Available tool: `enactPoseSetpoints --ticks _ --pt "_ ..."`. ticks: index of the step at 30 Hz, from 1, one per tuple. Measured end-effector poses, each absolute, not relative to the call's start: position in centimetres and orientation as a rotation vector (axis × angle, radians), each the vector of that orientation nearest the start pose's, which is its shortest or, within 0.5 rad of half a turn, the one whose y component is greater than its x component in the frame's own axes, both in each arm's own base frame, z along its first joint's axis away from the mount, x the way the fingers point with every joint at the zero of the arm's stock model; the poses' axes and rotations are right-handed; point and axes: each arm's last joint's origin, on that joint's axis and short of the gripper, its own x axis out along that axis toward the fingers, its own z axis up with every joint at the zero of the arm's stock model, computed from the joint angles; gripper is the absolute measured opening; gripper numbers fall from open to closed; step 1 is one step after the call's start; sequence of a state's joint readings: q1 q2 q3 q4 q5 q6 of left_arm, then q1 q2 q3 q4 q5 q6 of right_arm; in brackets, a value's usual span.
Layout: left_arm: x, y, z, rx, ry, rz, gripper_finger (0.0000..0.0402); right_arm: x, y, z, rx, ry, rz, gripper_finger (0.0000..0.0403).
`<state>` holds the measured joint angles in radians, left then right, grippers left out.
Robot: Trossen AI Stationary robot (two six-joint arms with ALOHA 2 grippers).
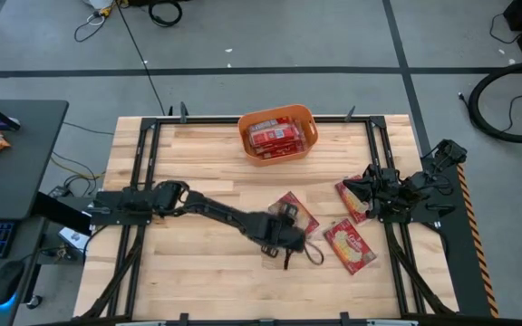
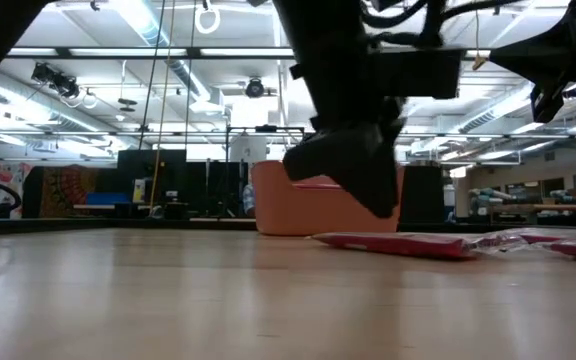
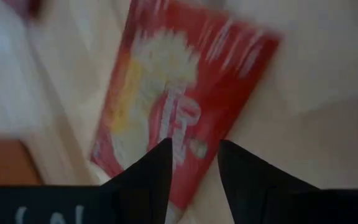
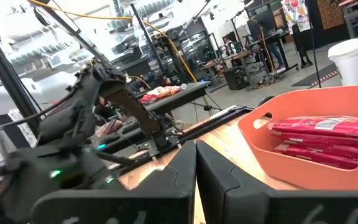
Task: Sort popcorn bags into baskets
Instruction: Stack the popcorn bag on top of the stacked popcorn bag into the bin
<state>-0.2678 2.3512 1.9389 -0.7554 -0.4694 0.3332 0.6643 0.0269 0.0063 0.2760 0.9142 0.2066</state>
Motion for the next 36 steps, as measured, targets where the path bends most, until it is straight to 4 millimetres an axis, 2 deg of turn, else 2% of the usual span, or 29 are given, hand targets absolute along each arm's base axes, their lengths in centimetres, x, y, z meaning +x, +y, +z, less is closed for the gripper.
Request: enactPoseSetpoints --ticks 4,12,18,24,31,36 --pt "47.5 -12.5 15.8 0.808 1.129 -0.050 0.0148 8.1 3.4 18.7 0.387 -0.206 -0.230 0.0016" --pt "47.8 -11.6 14.7 0.785 1.162 -0.016 0.0194 8.1 3.4 18.8 0.391 -0.210 -0.229 0.0016" --pt "48.0 -10.5 14.1 0.791 1.202 -0.043 0.0190 8.1 3.4 18.8 0.392 -0.211 -0.229 0.0016" --pt "48.0 -9.5 13.5 0.782 1.245 -0.082 0.0137 8.1 3.4 18.8 0.392 -0.211 -0.229 0.0016" --pt "48.0 -9.2 13.7 0.745 1.244 -0.051 0.0019 8.1 3.4 18.8 0.392 -0.211 -0.229 0.0016" --pt "48.1 -9.2 14.8 0.684 1.226 -0.001 0.0017 8.1 3.4 18.8 0.392 -0.211 -0.229 0.0016"
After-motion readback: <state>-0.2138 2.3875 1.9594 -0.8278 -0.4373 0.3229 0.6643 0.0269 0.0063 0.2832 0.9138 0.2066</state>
